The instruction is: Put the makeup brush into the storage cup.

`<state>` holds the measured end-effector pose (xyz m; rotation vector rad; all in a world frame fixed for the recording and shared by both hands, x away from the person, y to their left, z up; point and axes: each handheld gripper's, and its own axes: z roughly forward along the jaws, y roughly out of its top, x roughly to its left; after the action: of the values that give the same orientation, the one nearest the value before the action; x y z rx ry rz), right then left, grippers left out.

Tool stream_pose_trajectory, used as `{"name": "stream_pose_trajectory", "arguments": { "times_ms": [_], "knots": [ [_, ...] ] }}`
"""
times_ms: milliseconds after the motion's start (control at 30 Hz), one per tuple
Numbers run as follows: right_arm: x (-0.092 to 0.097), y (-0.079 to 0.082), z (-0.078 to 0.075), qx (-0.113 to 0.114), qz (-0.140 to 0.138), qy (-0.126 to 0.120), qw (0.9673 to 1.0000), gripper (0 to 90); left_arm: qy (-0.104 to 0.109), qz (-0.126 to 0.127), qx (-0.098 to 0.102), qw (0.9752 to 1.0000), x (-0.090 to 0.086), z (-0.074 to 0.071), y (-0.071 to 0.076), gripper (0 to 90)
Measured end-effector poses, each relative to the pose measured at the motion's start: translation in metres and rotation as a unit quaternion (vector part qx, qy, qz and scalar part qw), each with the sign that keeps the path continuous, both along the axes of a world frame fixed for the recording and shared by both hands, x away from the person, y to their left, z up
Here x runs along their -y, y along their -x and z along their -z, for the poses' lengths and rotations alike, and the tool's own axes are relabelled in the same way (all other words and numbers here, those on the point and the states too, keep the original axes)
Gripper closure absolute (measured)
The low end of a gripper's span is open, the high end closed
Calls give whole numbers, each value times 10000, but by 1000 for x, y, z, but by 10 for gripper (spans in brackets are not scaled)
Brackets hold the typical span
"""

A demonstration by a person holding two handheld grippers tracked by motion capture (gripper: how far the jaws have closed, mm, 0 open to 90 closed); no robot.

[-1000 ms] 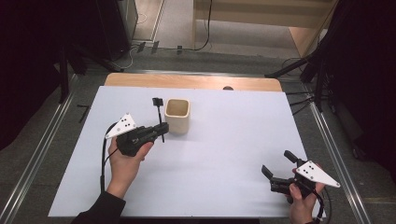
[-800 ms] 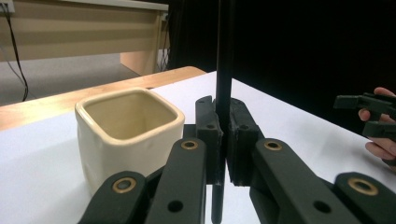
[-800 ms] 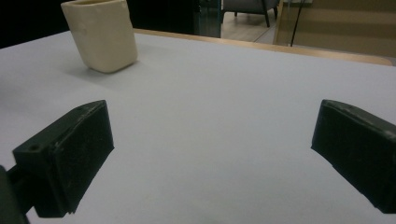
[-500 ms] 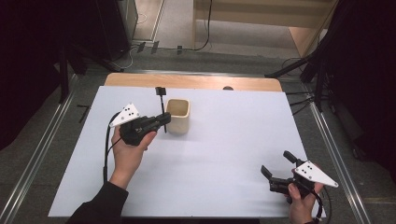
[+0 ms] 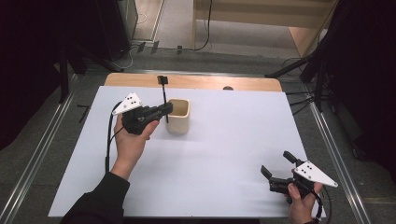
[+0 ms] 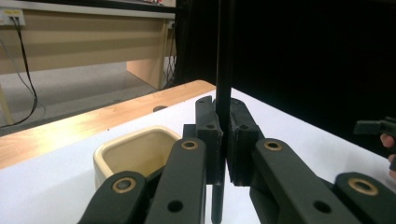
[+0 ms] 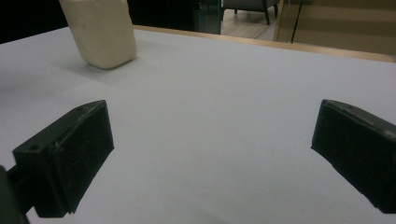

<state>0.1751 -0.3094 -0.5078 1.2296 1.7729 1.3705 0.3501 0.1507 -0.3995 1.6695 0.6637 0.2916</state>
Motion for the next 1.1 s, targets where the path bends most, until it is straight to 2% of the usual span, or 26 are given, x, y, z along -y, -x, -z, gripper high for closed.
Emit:
{"name": "stream_pose_trajectory", "arguments": {
  "times_ms": [233, 367, 633, 800, 933, 1100],
  "knots": [
    [1, 0, 0, 10, 2, -29, 10000, 0, -32, -81, 36, 10000, 6, 0, -10, 860],
    [1, 0, 0, 0, 0, -27, 10000, 0, 18, -81, 77, 9999, 10, -1, -16, 860],
    [1, 0, 1, -13, 0, -8, 10000, 0, 90, -178, 38, 9998, 15, 3, -26, 860],
    [0, -1, 1, -29, -6, -11, 10000, 0, 11, -325, 99, 9994, 16, 7, -32, 859],
    [1, -1, 1, -33, -7, -13, 10000, 0, -149, -406, 177, 9989, 18, 11, -35, 859],
    [1, -1, 2, -38, -2, -18, 10000, 0, -146, -486, 138, 9986, 21, 16, -39, 859]
  ]
}}
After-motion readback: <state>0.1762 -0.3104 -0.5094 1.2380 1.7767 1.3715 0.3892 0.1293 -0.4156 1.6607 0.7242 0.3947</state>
